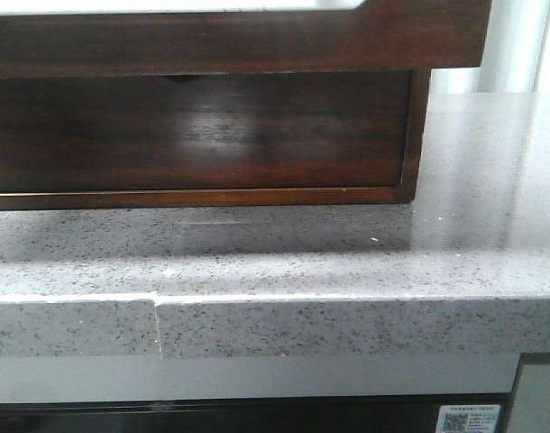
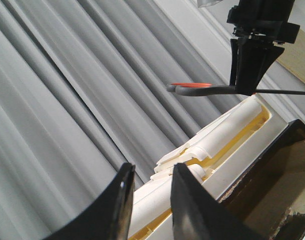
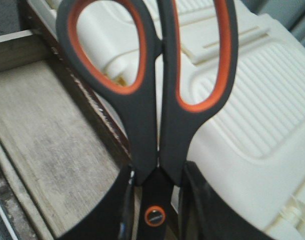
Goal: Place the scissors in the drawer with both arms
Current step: 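Carry the scissors over the open drawer with the right gripper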
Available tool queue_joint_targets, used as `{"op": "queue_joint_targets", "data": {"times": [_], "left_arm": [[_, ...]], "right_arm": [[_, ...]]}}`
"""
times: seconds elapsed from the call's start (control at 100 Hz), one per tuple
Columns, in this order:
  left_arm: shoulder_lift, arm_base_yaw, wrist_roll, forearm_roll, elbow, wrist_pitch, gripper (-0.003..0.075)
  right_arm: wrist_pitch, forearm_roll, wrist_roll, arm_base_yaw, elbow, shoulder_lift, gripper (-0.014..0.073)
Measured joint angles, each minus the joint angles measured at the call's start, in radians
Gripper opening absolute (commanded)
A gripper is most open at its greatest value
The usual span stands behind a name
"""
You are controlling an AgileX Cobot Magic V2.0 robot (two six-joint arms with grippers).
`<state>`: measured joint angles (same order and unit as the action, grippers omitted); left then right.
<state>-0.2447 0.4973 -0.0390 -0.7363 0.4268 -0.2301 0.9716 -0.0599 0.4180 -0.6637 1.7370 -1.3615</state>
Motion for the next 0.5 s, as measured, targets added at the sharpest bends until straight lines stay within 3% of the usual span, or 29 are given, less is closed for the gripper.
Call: {"op": "queue_joint_targets", "data": {"times": [0.24, 0.5], "left_arm": [[0.0, 0.0, 0.0, 0.0, 0.0, 0.0, 0.0166], [0.0, 0.0, 0.0, 0.0, 0.0, 0.0, 0.0166]], "right_arm": [[0.016, 0.0, 0.088, -0.08, 0.0, -0.091, -0.0069], [0.058, 0.0, 0.127, -0.102, 0.0, -0.195, -0.0069]]}}
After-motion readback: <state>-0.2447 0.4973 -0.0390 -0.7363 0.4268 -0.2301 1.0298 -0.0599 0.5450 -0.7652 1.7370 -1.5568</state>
